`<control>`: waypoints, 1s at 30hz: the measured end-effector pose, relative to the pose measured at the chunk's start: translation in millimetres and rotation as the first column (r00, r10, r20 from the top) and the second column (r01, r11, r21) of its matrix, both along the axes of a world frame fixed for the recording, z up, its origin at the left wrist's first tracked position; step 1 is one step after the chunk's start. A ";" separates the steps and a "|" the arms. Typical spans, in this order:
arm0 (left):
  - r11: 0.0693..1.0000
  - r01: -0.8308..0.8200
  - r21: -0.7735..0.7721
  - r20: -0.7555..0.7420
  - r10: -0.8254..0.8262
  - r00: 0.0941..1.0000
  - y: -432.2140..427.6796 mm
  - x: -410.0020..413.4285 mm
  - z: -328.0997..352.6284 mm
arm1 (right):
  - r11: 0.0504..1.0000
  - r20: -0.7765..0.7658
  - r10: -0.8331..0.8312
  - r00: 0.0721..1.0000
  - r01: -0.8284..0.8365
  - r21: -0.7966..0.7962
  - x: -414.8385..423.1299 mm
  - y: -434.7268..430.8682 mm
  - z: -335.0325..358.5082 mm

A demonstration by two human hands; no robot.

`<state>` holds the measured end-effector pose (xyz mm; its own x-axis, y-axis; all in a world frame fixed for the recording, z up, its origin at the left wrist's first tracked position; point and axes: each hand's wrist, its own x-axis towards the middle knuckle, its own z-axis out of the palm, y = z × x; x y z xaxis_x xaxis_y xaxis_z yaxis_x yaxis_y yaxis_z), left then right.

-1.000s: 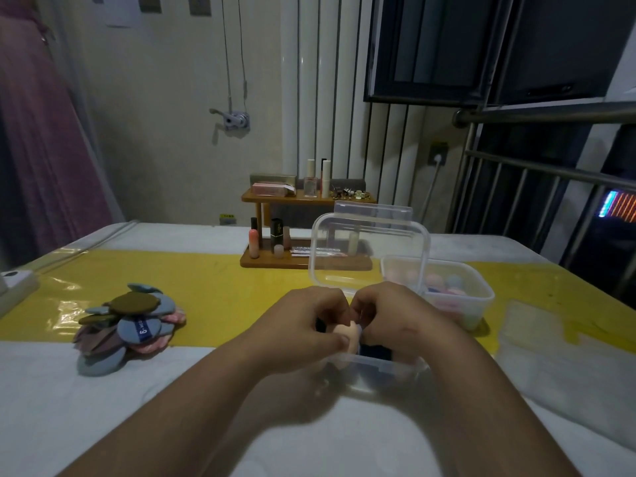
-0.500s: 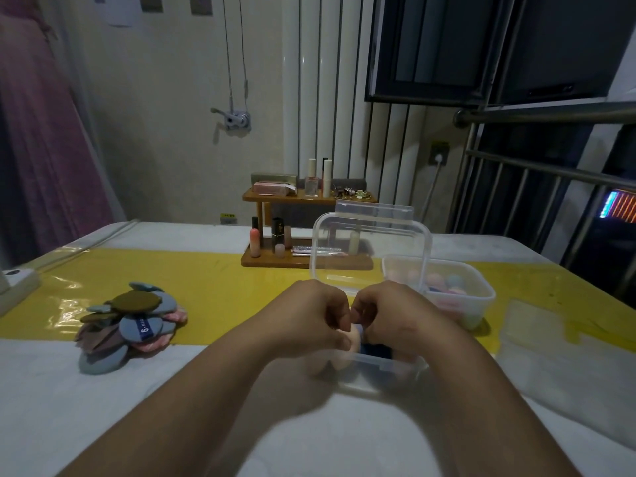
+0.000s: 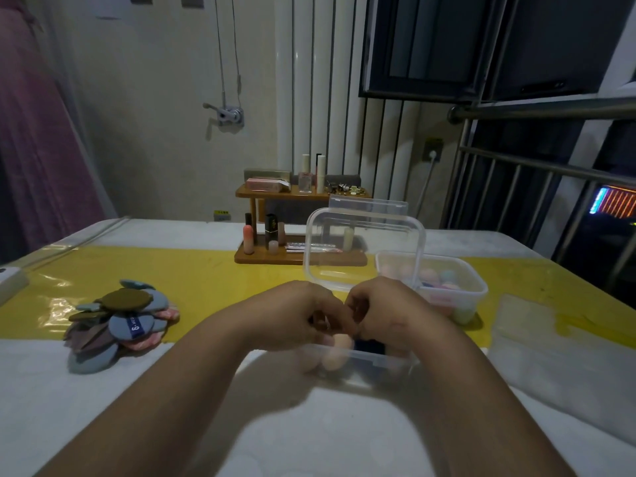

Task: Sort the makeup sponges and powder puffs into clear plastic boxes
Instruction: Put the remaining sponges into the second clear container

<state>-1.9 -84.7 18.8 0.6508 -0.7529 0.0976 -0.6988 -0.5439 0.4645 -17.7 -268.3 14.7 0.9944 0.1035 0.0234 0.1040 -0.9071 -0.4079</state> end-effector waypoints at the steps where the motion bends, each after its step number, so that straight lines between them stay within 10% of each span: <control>1: 1.000 0.002 0.012 0.021 -0.003 1.000 -0.3 0.2 0.1 | 1.000 0.003 -0.001 1.000 0.001 -0.004 0.1 0.1 -0.2; 19: 0.990 -0.102 0.093 0.189 0.083 0.979 -11.0 4.4 -6.4 | 0.999 0.010 -0.023 1.000 0.024 -0.022 -1.9 2.9 0.9; 30: 0.971 -0.146 -0.191 -0.085 0.132 0.988 7.1 0.5 -9.8 | 0.998 -0.042 -0.060 0.997 0.061 0.028 -3.5 -0.9 2.4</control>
<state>-1.4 -77.6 9.0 0.7582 -0.6256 0.1841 -0.5842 -0.5262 0.6179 -21.1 -269.2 17.1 0.9990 0.0431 -0.0151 0.0322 -0.8989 -0.4370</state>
